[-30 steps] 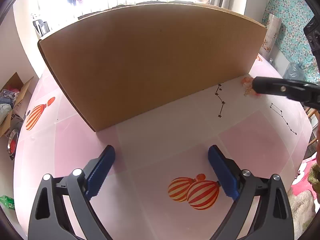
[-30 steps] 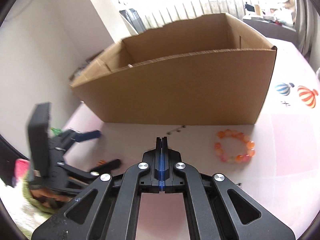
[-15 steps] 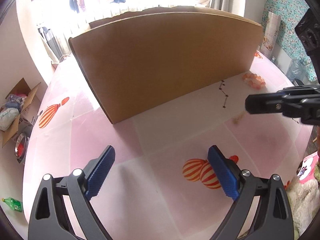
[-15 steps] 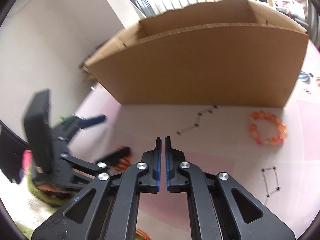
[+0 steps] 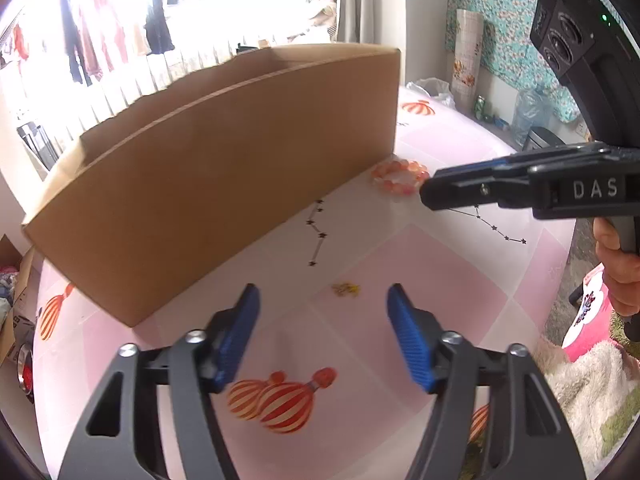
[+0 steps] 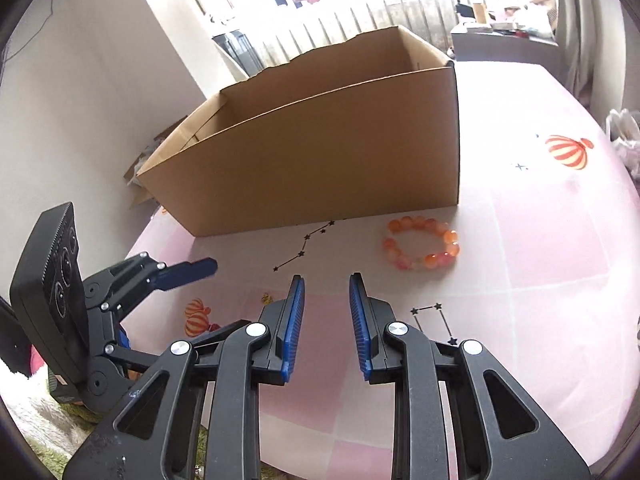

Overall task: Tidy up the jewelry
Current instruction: 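Lower the open right tool around the orange-pink bead bracelet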

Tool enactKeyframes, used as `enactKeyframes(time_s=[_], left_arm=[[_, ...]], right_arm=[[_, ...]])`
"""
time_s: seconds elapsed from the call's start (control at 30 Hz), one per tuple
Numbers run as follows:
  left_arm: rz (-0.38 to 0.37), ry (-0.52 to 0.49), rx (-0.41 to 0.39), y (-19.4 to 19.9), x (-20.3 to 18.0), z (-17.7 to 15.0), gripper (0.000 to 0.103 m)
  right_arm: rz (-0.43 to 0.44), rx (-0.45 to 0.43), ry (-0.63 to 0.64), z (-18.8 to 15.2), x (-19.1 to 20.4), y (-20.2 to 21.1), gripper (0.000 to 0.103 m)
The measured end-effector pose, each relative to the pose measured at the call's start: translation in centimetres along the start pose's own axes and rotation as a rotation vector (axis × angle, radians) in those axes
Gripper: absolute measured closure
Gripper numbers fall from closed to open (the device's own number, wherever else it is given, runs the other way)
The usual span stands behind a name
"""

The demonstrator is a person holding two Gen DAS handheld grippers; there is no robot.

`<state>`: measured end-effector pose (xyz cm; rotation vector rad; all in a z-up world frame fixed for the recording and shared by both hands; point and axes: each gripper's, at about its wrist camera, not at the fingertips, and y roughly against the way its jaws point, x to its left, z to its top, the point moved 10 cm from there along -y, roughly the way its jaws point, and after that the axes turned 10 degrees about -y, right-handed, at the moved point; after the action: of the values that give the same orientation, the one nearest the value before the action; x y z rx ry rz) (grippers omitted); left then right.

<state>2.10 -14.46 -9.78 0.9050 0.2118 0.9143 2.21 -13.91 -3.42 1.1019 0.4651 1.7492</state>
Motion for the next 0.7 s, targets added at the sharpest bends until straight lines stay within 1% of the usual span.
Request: enactKeyframes(time_s=[0.03,0.07,0.13,0.17,0.23,0.33,0.43,0.53,0.57,0.63,0.7], left_arm=[[-0.01,-0.003,0.005,-0.3,-0.3,0.2,0.054],[-0.022,-0.004,0.007,-0.5,-0.6,0.4,0.058],[-0.037,-0.009,0.016,-1.0,-1.0,0.7,0.07],[-0.032,-0.016,0.027,-1.3,-1.1,0.7,0.072],[-0.024,-0.026,0.042,-1.7,-1.2,0.6,0.083],[-0.035,-0.028,0.051,-2.0,-1.2,0.8,0.089],[-0.026,-0.045,0.056,-1.9,-1.4,0.7,0.09],[-0.033,-0.041,0.057,-2.0,-1.3,0.7,0.091],[-0.034,-0.038,0.057,-2.1,-1.1,0.7,0.092],[-0.025,-0.035,0.058,-2.1,-0.9,0.6,0.099],[-0.022,-0.031,0.055,-2.0,-0.7,0.5,0.1]], right_arm=[[0.003,-0.002,-0.012,0.2,-0.4,0.0,0.079],[0.006,0.0,-0.022,0.1,-0.6,-0.1,0.079],[0.013,0.006,-0.037,0.1,-1.2,-0.1,0.079],[0.015,0.01,-0.042,0.0,-1.4,-0.3,0.079],[0.018,0.013,-0.048,0.3,-1.2,-1.0,0.079],[0.024,0.01,-0.054,0.3,-1.9,-0.6,0.079],[0.027,0.006,-0.062,0.5,-2.4,-0.4,0.079],[0.027,-0.001,-0.066,0.5,-2.8,-0.1,0.079],[0.026,-0.002,-0.067,0.4,-2.8,0.0,0.079],[0.025,-0.005,-0.066,0.3,-2.9,0.3,0.079],[0.02,-0.009,-0.065,0.2,-3.2,0.8,0.079]])
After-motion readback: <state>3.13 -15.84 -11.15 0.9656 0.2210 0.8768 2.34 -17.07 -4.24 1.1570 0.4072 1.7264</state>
